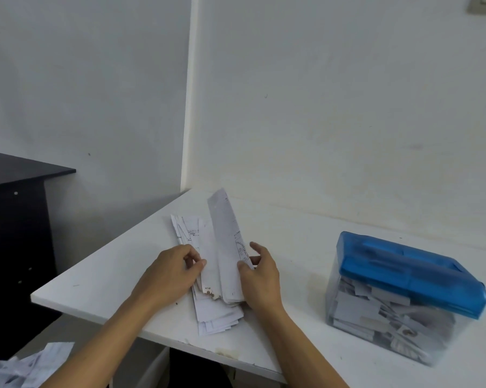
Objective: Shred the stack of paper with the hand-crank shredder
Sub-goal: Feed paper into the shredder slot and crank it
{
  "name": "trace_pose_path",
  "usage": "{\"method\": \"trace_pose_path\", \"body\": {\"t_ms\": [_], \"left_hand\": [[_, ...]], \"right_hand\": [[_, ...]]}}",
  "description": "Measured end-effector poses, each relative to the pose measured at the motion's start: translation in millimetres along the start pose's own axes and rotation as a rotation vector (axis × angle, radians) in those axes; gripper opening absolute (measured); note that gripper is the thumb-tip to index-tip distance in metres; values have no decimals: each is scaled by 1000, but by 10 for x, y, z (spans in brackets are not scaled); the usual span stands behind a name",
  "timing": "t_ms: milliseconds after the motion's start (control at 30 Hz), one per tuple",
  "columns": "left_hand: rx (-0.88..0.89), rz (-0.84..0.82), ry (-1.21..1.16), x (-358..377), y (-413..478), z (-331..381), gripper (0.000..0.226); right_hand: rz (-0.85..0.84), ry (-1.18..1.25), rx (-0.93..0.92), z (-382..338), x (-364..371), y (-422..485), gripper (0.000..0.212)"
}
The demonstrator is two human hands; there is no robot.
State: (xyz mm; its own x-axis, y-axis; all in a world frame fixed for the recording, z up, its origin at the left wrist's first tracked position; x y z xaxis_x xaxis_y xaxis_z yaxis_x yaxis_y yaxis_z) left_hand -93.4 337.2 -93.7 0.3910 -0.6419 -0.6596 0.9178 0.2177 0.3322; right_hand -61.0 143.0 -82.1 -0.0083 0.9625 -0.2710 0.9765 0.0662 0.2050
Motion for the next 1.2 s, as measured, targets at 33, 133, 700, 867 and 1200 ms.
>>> {"method": "trace_pose_path", "body": {"t_ms": [33,133,700,867,1200], "left_hand": [[-15,2,21,2,-2,8,14],[-73,-6,128,8,-15,23,29],[-278,-50,6,26,-3,301,46],[-283,-80,-119,72,-26,475,47],[-267,-161,-398,182,-66,811,42]], "right_hand": [[7,-1,7,8,-9,13,39],[20,-5,25,30,-18,43,30],[76,132,154,106,-66,131,13],[35,221,165,91,-44,119,21],[12,227,85,18,-5,89,22]]}}
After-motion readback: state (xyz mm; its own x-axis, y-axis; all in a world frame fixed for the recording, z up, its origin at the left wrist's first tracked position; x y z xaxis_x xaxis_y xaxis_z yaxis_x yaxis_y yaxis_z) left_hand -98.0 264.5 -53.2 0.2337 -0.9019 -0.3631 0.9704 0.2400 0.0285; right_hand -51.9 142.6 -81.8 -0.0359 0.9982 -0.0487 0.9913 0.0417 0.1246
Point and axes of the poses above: each hand's wrist, its own y-axis towards the middle knuckle, its own x-axis out of the palm, z = x × y, the point moved 3 cm from there along y, towards the middle knuckle, and after that the axes turned 1 degree about y, right-handed, at the moved point
